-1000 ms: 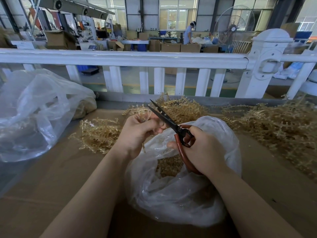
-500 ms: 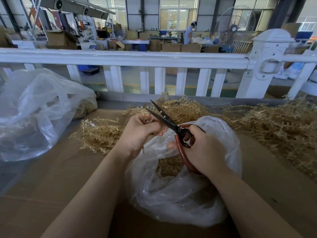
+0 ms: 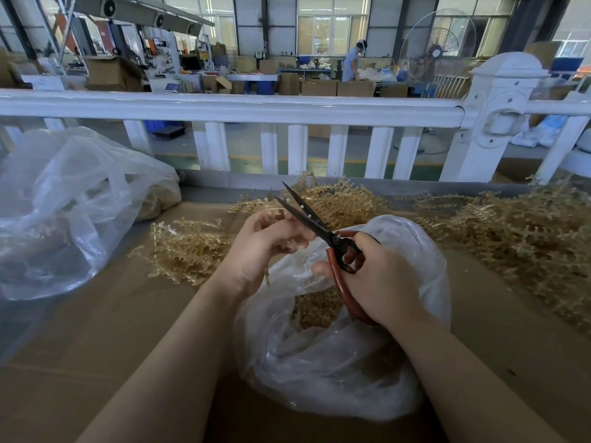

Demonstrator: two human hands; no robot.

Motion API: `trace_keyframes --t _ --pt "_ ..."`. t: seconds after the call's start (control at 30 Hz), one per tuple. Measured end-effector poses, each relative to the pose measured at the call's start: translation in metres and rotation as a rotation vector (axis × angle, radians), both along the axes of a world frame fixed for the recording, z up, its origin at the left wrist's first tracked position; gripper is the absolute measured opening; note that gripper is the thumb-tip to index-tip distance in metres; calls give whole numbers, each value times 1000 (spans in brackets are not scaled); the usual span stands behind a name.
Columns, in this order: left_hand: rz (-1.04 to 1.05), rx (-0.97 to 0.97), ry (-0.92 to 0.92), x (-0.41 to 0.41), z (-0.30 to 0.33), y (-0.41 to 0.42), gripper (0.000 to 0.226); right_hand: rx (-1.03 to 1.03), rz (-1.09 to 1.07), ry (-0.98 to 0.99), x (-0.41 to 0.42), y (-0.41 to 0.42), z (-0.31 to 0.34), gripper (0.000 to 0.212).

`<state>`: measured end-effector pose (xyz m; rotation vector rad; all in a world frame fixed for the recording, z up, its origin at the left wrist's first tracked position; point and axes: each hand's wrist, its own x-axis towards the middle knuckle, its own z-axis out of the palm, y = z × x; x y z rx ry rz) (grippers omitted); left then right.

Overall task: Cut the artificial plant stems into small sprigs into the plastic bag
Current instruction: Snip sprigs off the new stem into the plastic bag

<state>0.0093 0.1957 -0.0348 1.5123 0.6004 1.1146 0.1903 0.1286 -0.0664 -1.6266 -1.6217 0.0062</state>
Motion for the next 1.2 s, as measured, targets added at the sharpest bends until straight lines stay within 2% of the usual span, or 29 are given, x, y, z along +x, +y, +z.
trace_keyframes --t 0.17,0.3,0.43,0.77,1.2 --pt "101 14 -151 -2 0 4 11 -18 -5 20 2 3 -2 74" --pt "110 99 -98 -3 2 1 15 -25 -15 1 2 2 -1 74" --pt "151 144 -46 -4 4 1 9 -8 -22 2 1 0 0 61" --pt "173 224 107 -6 5 0 13 -16 -64 -66 0 2 2 78" --pt "156 240 115 -10 3 5 7 6 -42 -83 1 2 1 80"
